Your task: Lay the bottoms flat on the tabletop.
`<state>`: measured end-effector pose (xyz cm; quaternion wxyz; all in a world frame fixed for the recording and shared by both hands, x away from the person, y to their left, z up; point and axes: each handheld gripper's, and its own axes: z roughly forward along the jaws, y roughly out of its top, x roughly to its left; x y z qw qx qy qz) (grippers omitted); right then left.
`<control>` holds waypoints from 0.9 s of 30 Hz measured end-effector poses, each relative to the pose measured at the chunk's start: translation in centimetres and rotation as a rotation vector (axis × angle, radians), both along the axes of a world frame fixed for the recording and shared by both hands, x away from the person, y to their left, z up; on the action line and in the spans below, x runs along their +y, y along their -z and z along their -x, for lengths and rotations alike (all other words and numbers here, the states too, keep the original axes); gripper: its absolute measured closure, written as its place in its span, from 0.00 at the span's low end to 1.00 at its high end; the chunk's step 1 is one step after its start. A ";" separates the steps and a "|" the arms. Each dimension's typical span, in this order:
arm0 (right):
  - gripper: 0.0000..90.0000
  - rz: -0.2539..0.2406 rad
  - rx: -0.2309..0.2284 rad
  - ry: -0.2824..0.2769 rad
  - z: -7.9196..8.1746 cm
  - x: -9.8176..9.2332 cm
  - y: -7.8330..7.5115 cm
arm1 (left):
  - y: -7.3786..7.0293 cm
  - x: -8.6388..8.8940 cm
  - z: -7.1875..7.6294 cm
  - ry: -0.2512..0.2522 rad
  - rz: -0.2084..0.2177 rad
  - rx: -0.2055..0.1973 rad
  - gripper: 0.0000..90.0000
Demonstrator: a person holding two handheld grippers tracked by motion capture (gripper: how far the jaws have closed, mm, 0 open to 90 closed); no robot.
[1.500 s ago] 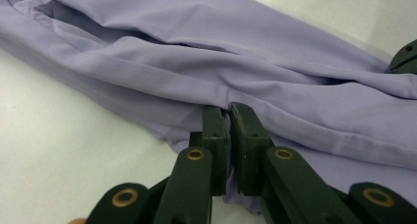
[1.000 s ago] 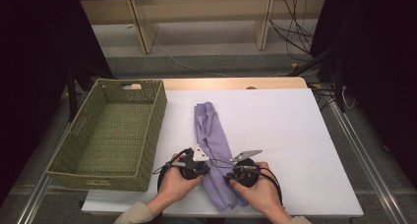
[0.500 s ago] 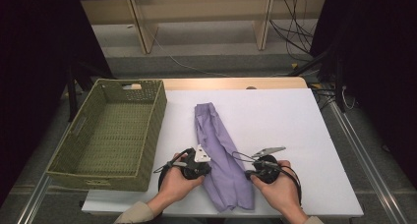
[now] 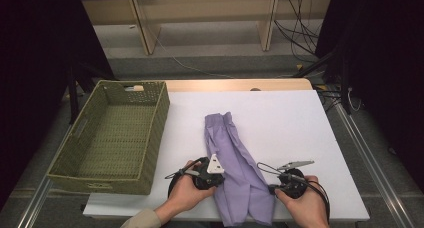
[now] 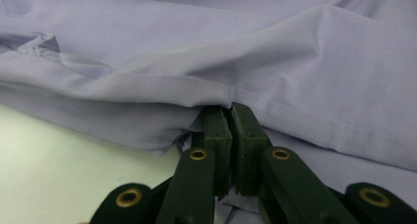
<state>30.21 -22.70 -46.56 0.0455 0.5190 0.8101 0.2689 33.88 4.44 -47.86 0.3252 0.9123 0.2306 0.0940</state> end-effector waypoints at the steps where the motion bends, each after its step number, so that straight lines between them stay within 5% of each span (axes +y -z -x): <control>1: 1.00 0.001 0.009 0.001 0.3 -0.1 0.1 | -0.1 -0.1 0.2 0.010 -0.001 0.005 0.96; 7: 0.99 0.018 0.028 -0.019 1.2 -0.3 0.0 | -0.7 0.0 1.0 0.023 0.023 0.024 0.92; 12: 0.73 -0.028 -0.112 -0.029 -0.1 -0.2 -0.8 | -2.7 1.0 0.4 -0.020 0.083 0.012 0.65; 17: 0.61 -0.040 -0.236 -0.068 -2.7 1.1 -1.4 | -4.0 1.8 -1.3 -0.140 0.146 0.001 0.55; 23: 0.61 -0.029 -0.259 -0.082 -6.4 3.7 -1.2 | -2.6 1.2 -4.1 -0.266 0.142 0.045 0.57; 27: 0.73 -0.019 -0.258 -0.071 -8.1 4.6 -0.6 | -2.0 0.7 -5.2 -0.306 0.139 0.061 0.58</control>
